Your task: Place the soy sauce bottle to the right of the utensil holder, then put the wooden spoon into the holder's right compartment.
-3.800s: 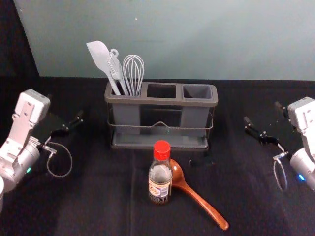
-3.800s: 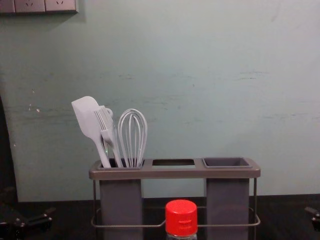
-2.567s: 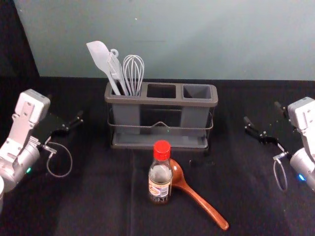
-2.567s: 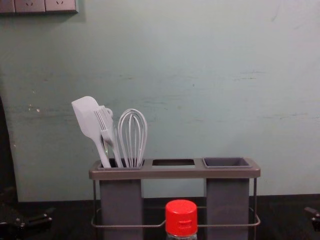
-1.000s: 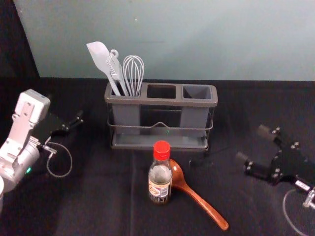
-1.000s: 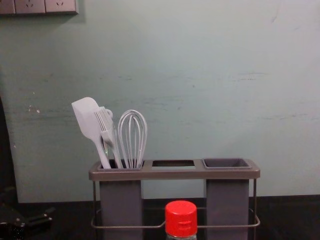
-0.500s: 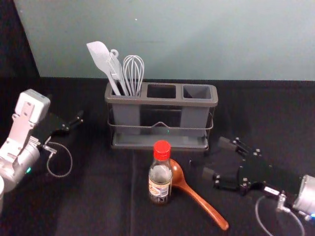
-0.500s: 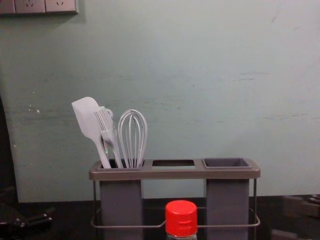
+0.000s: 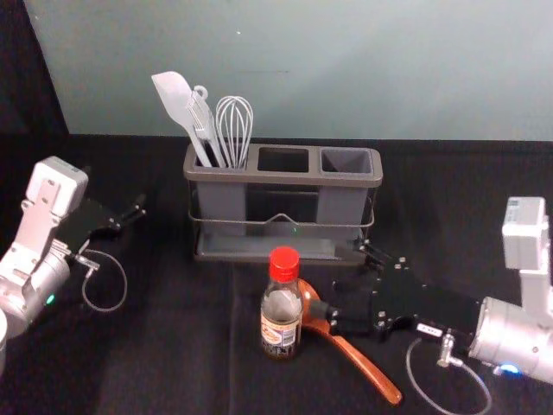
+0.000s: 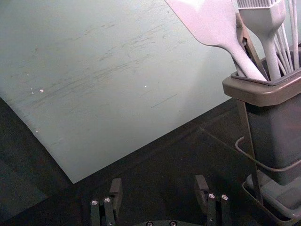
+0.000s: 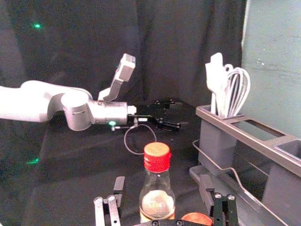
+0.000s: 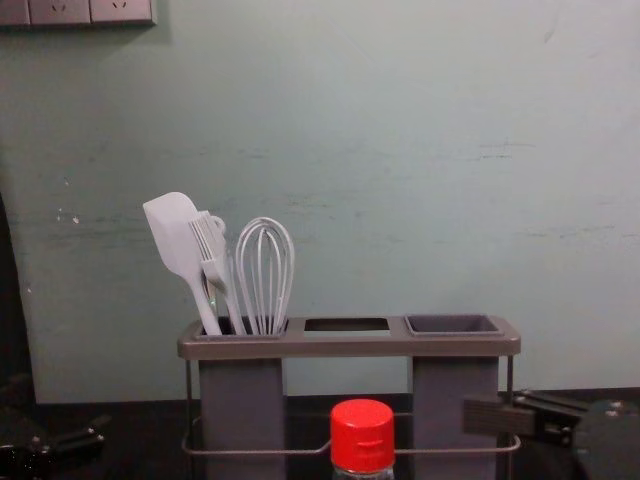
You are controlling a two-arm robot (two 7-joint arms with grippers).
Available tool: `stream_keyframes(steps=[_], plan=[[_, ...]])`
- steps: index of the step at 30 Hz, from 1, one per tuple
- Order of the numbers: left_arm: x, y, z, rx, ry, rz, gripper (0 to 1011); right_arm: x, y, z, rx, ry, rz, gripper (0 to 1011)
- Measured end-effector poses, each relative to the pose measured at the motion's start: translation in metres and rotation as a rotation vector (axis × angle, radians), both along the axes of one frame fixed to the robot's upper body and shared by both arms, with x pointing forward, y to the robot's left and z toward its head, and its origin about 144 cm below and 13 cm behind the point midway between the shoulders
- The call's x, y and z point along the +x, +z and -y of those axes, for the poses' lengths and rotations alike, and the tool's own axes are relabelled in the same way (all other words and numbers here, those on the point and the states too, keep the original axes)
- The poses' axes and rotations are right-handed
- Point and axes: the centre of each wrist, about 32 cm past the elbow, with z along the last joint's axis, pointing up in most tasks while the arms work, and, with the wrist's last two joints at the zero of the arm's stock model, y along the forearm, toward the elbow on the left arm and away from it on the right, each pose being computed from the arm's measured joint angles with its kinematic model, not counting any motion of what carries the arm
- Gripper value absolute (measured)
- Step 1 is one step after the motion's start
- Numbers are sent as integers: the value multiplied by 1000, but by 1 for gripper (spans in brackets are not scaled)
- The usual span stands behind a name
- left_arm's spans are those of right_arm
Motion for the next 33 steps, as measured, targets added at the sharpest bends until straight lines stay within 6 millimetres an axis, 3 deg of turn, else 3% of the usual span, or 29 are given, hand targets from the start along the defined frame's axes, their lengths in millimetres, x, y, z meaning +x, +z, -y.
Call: stream_keyframes(steps=[18,33], plan=[[0,0,0,0,0,0,1005,23,3,-27,-22,39,-18,1003],[0,0,0,0,0,0,1005,31,2,-39,-9,39,-21,1003]])
